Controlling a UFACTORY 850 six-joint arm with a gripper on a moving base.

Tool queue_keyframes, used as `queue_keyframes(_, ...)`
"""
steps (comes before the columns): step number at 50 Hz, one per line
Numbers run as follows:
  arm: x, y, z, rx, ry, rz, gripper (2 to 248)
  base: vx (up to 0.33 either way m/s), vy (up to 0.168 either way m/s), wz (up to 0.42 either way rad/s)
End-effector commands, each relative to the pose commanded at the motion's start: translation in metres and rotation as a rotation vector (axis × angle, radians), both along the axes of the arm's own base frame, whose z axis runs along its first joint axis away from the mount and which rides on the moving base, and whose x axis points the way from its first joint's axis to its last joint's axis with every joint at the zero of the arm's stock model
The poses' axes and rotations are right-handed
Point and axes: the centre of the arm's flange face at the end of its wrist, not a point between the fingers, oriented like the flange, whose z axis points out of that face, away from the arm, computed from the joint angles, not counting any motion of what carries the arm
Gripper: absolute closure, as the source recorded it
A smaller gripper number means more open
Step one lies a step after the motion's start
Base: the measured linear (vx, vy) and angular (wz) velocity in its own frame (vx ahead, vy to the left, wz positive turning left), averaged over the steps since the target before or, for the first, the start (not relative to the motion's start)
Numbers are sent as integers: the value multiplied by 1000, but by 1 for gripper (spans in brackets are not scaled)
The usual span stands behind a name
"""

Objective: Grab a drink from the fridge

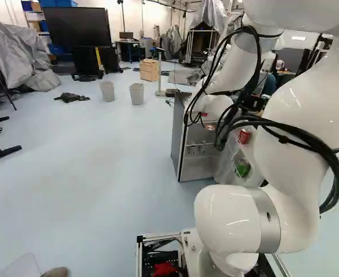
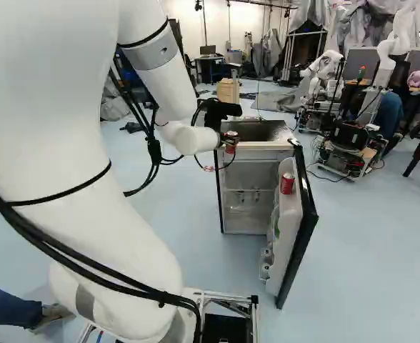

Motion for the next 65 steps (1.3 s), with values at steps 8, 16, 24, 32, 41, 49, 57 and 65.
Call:
queue_keyframes(8,6,-1,7,1,-4,2,162,0,0,0)
queue_keyframes(16,13,-1,14,3,-8,5,162,0,0,0)
queue_keyframes(24,21,-2,20,5,-10,7,162,0,0,0)
queue_keyframes(32,30,-3,20,9,-1,10,162,0,0,0)
queue_keyframes(41,42,-5,20,10,3,11,162,0,0,0)
queue_keyframes(49,53,-6,19,10,0,12,162,0,0,0)
queue_keyframes(57,65,-8,19,9,-3,12,162,0,0,0)
queue_keyframes(65,76,-10,18,9,-6,13,162,0,0,0)
